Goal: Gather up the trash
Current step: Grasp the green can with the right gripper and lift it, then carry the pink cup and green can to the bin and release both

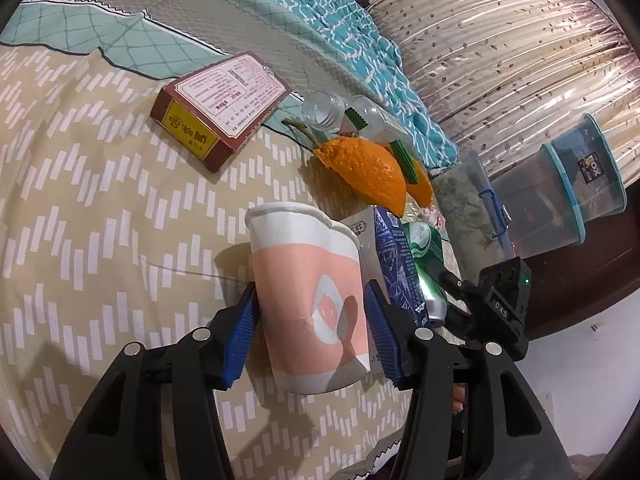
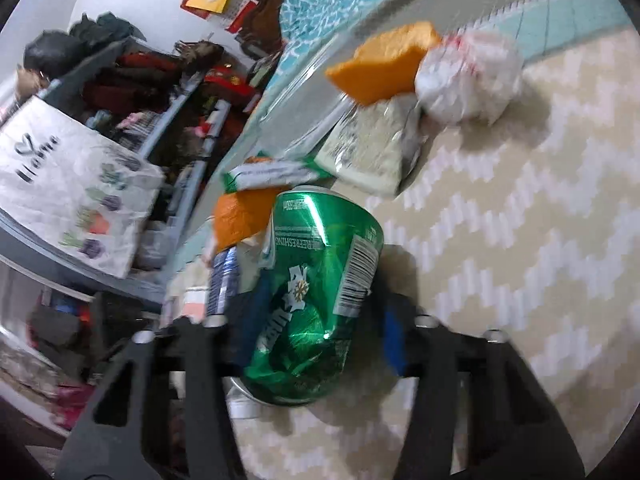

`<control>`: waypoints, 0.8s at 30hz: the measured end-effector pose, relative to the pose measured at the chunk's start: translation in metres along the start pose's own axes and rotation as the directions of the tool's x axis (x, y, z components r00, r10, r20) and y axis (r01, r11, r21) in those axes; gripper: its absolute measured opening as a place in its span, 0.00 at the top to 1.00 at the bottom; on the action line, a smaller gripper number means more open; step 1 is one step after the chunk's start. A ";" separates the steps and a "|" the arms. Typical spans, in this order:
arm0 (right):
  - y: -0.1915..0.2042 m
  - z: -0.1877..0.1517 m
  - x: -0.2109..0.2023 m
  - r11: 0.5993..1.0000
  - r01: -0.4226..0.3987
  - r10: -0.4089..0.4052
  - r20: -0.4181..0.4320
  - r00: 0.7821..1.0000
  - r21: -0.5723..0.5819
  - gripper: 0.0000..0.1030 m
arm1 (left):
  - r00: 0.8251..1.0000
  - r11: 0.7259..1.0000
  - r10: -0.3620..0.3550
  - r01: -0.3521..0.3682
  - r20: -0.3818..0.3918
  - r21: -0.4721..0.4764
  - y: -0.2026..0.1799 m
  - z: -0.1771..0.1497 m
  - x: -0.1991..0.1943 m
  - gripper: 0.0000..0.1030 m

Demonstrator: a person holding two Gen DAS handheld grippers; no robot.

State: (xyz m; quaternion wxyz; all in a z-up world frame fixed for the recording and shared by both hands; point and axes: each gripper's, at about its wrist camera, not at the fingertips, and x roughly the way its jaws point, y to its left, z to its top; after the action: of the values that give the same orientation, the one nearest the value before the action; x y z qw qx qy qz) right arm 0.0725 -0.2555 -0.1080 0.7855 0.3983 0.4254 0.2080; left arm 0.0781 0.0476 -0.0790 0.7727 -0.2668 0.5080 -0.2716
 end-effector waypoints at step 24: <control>0.008 -0.014 -0.089 1.000 0.028 -0.028 0.183 0.983 0.000 0.83 | 0.992 0.988 -0.084 0.071 0.089 0.139 -0.044 0.011 -0.036 0.71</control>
State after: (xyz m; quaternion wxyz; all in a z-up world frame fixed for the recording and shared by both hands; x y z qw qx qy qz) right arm 0.0113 -0.3035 -0.0612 0.8245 0.4088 0.3570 0.1600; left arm 0.0693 0.0430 -0.0223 0.8010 -0.2459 0.4403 -0.3225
